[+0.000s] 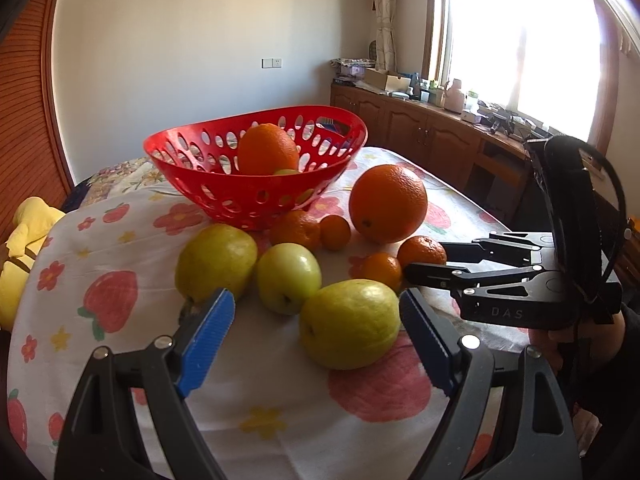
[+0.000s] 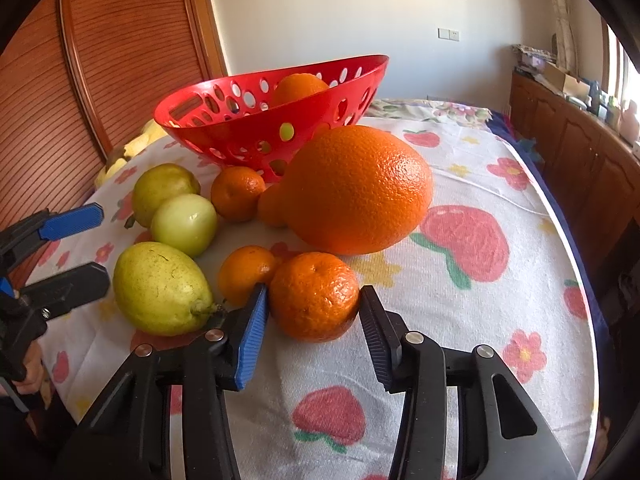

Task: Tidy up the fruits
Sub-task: 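Move the right tool toward a small tangerine while the left tool approaches a yellow pear, then close the right tool on the tangerine while the left tool closes on the yellow pear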

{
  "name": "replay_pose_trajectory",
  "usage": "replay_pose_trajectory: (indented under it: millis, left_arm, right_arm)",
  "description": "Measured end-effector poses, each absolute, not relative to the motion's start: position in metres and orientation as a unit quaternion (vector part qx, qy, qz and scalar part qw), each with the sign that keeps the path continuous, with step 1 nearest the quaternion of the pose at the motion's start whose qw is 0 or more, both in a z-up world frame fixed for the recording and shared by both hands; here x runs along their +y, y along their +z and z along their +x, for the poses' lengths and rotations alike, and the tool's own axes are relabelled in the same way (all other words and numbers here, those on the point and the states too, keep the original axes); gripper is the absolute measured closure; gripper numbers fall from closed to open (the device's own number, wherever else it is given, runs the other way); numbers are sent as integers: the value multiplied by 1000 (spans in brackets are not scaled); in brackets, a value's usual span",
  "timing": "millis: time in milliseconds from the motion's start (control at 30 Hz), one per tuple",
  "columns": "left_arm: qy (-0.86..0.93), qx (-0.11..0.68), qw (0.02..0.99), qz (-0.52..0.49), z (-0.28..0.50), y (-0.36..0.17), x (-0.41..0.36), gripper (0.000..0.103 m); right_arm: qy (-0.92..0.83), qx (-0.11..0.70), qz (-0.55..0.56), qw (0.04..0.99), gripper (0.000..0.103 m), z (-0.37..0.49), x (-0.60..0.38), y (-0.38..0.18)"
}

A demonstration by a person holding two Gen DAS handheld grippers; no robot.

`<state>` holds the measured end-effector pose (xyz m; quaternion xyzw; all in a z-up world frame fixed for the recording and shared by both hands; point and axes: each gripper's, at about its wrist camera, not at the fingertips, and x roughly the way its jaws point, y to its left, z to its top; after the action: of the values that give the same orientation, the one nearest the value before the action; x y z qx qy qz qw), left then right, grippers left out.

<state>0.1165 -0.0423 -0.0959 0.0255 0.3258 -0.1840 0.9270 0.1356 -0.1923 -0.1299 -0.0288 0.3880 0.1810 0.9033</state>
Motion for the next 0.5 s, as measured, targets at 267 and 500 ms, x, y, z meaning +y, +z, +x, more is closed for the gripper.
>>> replay_pose_trajectory:
  millis: [267, 500]
  left_arm:
    - [-189, 337, 921, 34, 122, -104, -54, 18]
    - [-189, 363, 912, 24, 132, -117, -58, 18]
  right_arm:
    - [179, 378, -26, 908, 57, 133, -194, -128]
    - [176, 377, -21, 909, 57, 132, -195, -128]
